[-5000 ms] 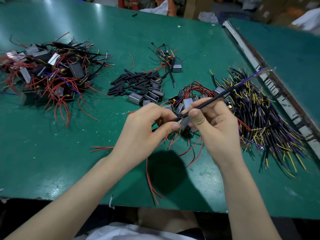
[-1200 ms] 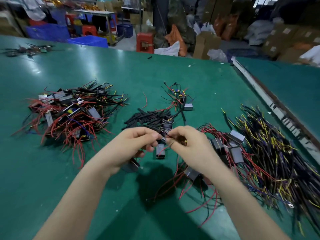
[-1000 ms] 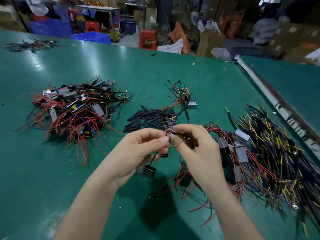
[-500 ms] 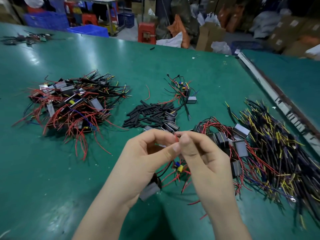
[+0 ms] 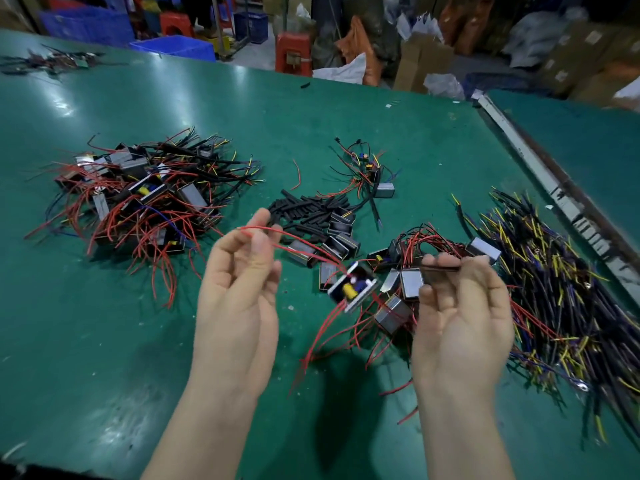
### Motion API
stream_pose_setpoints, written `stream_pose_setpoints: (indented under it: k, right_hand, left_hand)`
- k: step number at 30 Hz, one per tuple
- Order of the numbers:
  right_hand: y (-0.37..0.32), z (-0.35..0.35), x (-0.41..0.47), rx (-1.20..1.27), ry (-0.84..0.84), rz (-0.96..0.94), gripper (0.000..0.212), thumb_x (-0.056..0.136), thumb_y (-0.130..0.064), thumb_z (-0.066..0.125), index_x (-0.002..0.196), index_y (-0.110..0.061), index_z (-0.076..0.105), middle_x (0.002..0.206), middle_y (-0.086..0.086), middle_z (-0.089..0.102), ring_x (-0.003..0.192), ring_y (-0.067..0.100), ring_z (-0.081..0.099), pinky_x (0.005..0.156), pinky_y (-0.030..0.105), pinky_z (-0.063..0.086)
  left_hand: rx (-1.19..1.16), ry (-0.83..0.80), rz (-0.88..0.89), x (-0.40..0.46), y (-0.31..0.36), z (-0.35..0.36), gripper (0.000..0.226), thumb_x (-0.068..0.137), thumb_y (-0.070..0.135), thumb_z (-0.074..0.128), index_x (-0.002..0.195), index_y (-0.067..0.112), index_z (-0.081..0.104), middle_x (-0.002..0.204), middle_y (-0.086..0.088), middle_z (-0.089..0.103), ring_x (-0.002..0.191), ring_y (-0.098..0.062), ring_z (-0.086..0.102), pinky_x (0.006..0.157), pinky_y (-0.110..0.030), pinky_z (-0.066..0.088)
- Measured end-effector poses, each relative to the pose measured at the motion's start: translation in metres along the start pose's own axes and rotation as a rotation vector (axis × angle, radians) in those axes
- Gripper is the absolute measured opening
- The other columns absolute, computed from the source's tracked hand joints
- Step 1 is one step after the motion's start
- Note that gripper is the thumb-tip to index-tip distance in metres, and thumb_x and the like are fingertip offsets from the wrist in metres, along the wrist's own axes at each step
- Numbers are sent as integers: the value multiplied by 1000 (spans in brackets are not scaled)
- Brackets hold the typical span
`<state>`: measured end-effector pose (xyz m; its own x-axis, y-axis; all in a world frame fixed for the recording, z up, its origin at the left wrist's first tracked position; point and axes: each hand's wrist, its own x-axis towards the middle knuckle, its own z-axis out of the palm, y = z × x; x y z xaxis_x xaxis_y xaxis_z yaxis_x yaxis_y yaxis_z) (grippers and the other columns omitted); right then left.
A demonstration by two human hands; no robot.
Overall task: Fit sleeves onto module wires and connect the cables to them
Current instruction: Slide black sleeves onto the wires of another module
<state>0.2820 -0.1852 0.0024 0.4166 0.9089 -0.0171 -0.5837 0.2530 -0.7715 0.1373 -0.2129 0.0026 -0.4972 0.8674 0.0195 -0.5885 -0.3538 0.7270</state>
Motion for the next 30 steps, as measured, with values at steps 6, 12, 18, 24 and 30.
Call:
stream_pose_setpoints:
  k: [6,12,18,24,30]
  right_hand:
    - [5,4,-5,23,-17,37,9,96,-16,52,92,-17,60,66,-7,64,62,5,58,55,14,45]
    - [20,2,-10,-142,-137,98,14,83,-28,59,90,-16,62,68,-3,66,59,7,60,48,14,44]
    - [46,-2,-22,-554,-273,-22,19,81,-41,62,79,-22,65,87,-1,68,79,9,62,77,27,50]
    - [41,-11,-7,-560,-386,239,29,90,-7,60,69,-22,72,73,-7,69,64,3,59,60,17,47]
    - [27,-25,6,-317,-713,599,16,75,-33,72,84,-21,77,65,-3,64,60,7,52,62,19,41]
  left_hand:
    - [-205,-28,-120,-3,3,1,8,80,24,58,87,22,55,88,7,72,85,-11,70,75,-23,55]
    - [312,-218,-288,-8,-10,-6,21,76,33,58,87,21,71,85,6,72,69,-2,63,60,-11,49]
    - [798,-377,-135,-23,-45,-3,35,96,38,36,89,21,66,86,7,71,81,-9,64,78,-30,52]
    - [820,-384,-168,-15,-47,-13,30,97,27,47,72,10,52,56,10,44,53,-8,35,52,-26,33]
    - [462,-562,-615,-2,-23,-15,32,89,24,55,59,19,63,44,7,34,34,-5,22,40,-18,17]
